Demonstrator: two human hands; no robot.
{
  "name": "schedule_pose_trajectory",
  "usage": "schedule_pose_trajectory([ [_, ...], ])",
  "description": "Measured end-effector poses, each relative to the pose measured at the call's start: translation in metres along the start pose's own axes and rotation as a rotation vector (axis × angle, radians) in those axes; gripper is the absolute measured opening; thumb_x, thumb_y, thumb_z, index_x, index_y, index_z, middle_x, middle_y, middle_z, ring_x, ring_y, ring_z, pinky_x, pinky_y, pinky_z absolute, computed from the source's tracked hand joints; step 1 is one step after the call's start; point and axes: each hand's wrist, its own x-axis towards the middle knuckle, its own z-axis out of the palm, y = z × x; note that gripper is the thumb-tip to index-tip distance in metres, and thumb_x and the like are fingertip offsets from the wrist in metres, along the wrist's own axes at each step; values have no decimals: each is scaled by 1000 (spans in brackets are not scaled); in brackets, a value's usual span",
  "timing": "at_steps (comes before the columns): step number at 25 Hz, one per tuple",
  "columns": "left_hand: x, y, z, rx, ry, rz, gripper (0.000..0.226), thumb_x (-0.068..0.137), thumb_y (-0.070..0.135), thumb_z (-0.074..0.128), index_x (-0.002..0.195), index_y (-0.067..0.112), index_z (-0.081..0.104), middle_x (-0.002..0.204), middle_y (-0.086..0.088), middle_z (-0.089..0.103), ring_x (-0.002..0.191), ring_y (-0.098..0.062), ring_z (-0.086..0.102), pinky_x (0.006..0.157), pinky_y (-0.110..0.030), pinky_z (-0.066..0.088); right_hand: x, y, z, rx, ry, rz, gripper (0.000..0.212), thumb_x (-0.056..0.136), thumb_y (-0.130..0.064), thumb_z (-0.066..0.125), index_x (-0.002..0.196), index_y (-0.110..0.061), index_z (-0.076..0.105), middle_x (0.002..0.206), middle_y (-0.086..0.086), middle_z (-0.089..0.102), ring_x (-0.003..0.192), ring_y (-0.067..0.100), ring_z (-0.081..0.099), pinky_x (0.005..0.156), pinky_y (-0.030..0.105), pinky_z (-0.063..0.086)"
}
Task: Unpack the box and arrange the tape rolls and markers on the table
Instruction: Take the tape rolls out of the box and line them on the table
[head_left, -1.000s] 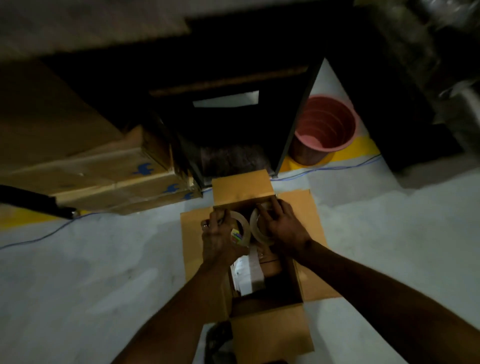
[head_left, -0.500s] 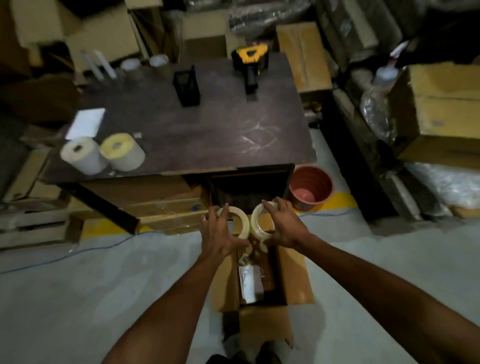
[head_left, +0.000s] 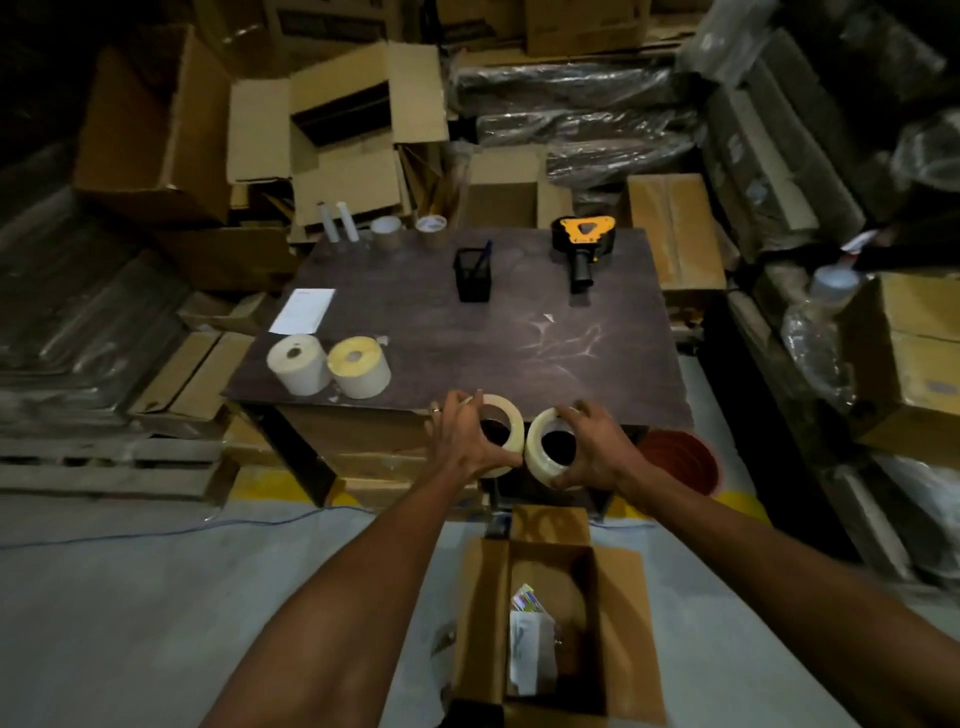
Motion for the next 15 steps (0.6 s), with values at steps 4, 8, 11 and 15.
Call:
schedule_pose_trajectory([
  [4,52,-31,-30,13,-18,-16,122,45,68,82,148,22,35,140,-7,38,136,-39,30,110,-54,33,55,-26,-14,47,31,25,117,55,-44,90,151,-16,29,155,15,23,141,34,27,112,40,36],
  [8,101,-63,-48,-4,-35,-4,121,47,66,84,148,19,36,141,-7,38,134,-35,34,111,-52,33,109,-51,-15,81,48,98,115,58,-42,90,151,-18,28,157,14,21,142,31,26,113,37,33],
  [11,127,-83,-46,-9,-54,38,117,49,58,87,147,17,38,140,-6,39,132,-32,35,111,-47,33,140,-63,-5,109,46,152,113,59,-40,90,150,-15,29,155,14,23,141,31,26,113,35,32],
  [15,156,-102,-37,34,-134,80,116,51,56,85,149,20,34,145,-5,36,133,-34,32,110,-47,33,167,-66,11,113,24,211,114,58,-38,90,150,-12,28,156,16,20,142,34,25,113,36,33],
])
